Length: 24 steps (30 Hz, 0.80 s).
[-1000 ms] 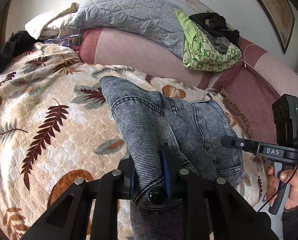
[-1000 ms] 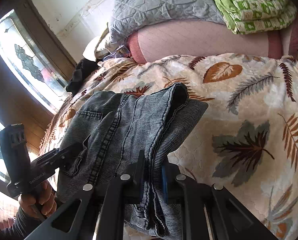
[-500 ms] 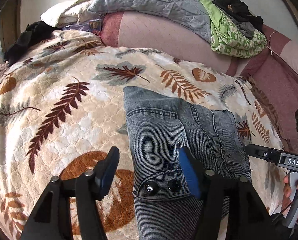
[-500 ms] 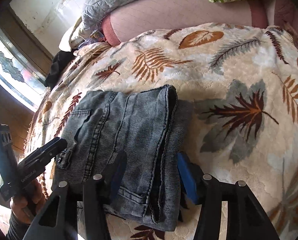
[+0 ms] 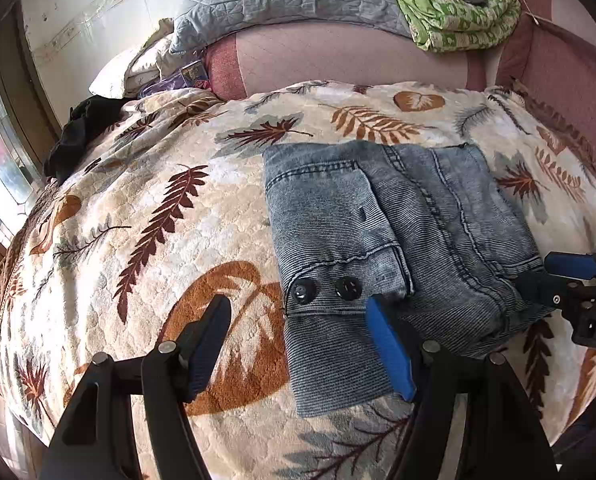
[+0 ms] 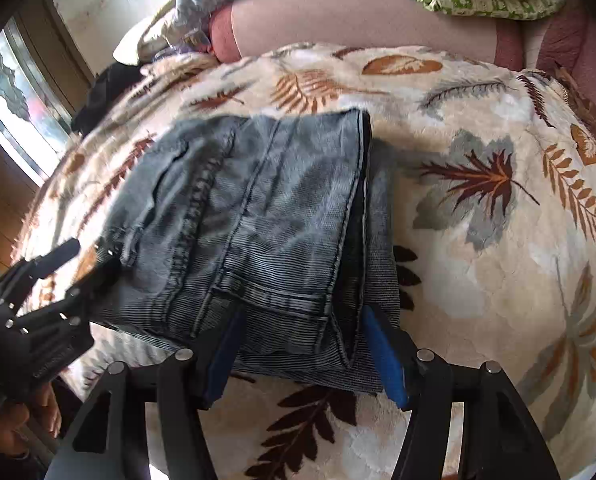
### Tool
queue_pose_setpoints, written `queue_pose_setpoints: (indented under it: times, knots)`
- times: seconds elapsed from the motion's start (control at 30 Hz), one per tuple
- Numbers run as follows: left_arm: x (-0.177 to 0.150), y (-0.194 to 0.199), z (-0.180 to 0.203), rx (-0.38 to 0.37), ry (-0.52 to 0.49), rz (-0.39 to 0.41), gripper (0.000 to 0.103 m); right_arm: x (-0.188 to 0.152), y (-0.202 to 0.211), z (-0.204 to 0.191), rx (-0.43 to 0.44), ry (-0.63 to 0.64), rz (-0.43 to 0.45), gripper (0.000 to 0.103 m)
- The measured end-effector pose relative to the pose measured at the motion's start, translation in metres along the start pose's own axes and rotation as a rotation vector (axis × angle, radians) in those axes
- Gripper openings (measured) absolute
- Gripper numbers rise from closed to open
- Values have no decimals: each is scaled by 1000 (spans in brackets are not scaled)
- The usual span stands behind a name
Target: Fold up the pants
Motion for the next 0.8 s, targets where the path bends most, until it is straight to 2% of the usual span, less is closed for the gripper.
queue_pose_setpoints:
  times: [0.03,0.1,0.13,0.17,0.23,0.33,0.5,0.8]
  knots:
    - [2,14,0,-12,13,27,71,1,15,2,0,-6,39,65]
    - [1,45,1,-32,46,105,73,-2,45,8,10,-32,108,73]
    - [-2,58,3,-34,66,128,80,-7,58,11,14,-50,137,82]
    - [-4,68,6,-38,81,137,87,-14,70,13,16,-67,166,87]
    - [-10,83,13,-51,108,157,87,-30,84,12,27,-66,193,88]
    - [-17,89,24,-75,130,130,87,-52,91,8,-1,-39,189,88]
    - [-23,94,35,-68,136,117,87,-81,96,9,-52,-1,193,88]
    - [-22,109,41,-63,139,129,87,-83,107,1,-59,33,224,88]
Point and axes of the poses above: each gripper's, at about its wrist camera, not at the fingertips, and y roughly against the way its jaws point, z to its right, x to its top, the point moved 2 cm from there along -y, roughly the way its jaws point, and after that the axes turned 10 degrees about -x, right-handed, at the moved point
